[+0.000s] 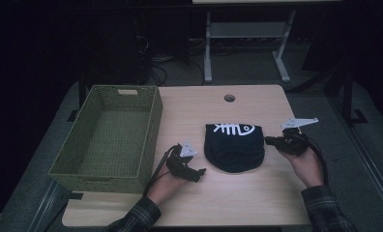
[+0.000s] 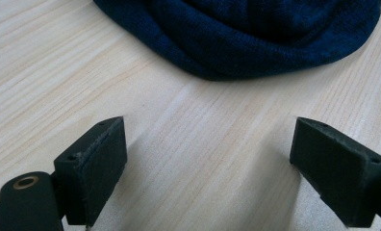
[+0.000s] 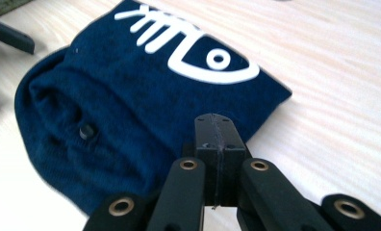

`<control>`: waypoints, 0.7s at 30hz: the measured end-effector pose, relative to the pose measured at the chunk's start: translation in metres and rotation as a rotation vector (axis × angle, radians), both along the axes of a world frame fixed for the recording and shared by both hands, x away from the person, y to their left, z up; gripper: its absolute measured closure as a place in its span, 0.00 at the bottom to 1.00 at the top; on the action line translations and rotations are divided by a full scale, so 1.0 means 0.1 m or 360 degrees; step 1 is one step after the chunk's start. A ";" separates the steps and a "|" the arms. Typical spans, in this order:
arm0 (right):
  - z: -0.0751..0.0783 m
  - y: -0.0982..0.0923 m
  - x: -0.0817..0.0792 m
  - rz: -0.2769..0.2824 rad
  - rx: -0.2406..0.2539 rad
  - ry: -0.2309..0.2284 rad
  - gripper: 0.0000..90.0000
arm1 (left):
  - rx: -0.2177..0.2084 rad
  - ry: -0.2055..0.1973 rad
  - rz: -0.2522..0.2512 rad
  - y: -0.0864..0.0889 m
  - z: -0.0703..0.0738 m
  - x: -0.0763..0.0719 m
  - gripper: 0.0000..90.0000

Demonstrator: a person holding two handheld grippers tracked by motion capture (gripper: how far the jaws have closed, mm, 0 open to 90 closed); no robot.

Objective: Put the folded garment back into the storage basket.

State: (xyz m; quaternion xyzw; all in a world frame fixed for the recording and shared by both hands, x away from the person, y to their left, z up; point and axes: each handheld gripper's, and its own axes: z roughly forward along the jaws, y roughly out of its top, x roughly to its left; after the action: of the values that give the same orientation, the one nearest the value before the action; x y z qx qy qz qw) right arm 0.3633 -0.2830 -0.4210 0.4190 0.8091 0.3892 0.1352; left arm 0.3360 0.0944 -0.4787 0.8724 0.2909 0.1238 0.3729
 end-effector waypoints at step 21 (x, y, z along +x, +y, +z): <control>-0.08 0.11 0.75 -0.0075 0.0008 0.0031 1.00 | 0.0005 0.0009 0.0007 0.00 0.00 -0.01 0.13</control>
State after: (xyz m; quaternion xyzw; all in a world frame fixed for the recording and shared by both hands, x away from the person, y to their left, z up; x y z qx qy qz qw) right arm 0.4388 -0.2723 -0.4285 0.4420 0.7994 0.3839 0.1352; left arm 0.3353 0.0943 -0.4783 0.8726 0.2937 0.1227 0.3705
